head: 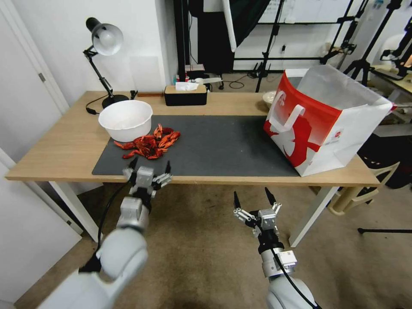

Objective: Close the takeout container lid, then place the container into the takeout bag.

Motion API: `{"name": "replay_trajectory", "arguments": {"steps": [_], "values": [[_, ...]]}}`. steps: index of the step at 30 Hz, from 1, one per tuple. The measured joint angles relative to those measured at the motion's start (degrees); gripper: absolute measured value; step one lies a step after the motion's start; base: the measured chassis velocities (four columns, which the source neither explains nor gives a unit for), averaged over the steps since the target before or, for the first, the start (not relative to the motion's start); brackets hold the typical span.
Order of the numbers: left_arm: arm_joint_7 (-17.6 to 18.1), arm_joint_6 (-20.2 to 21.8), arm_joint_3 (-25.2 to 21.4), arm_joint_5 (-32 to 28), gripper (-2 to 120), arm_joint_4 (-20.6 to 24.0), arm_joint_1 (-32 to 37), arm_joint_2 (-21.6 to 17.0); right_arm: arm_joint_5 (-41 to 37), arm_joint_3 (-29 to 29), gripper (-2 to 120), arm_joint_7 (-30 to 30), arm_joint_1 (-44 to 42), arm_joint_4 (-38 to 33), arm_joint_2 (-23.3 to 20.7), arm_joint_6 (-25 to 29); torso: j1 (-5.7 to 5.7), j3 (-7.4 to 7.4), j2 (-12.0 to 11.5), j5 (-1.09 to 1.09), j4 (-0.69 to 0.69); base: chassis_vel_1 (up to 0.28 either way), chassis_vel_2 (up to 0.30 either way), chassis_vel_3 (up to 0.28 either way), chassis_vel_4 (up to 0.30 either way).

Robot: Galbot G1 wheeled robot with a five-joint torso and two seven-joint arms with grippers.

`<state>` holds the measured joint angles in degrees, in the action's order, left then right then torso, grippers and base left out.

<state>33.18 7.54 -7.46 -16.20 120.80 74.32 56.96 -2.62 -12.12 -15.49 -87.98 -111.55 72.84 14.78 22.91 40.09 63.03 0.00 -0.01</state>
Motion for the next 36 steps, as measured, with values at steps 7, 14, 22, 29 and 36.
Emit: {"name": "replay_trajectory", "arguments": {"steps": [7,14,22,29,36], "values": [[0.2,-4.9,-4.2,2.9,100,2.9,11.6,6.0,-0.6,-1.5,100,-3.0,-0.2,-0.8,0.5,0.5,0.01,0.01,0.0,0.0,0.02,0.0,0.0,0.0,0.0],[-2.0,-8.0,-5.1,1.2,100,2.4,14.5,7.8,-1.5,-2.2,100,-2.9,-0.6,-1.3,0.2,0.4,0.01,0.01,0.0,0.0,0.01,0.0,0.0,0.0,0.0],[-2.5,-8.1,-4.9,0.6,100,2.4,14.7,8.3,-1.6,-2.5,100,-2.7,-0.9,-1.6,0.0,0.1,0.01,0.01,0.0,0.0,0.01,0.0,0.0,0.0,0.0],[-2.6,-8.1,-4.8,0.6,100,2.3,14.5,8.3,-1.6,-2.6,100,-2.7,-1.0,-1.7,0.0,0.0,0.01,0.01,0.0,0.0,0.01,0.0,0.0,0.0,0.0],[-2.6,-8.0,-4.7,0.5,100,2.2,14.4,8.2,-1.6,-2.5,100,-2.6,-1.0,-1.7,0.0,0.0,0.01,0.01,0.0,0.0,0.01,0.0,0.0,0.0,0.0]]}}
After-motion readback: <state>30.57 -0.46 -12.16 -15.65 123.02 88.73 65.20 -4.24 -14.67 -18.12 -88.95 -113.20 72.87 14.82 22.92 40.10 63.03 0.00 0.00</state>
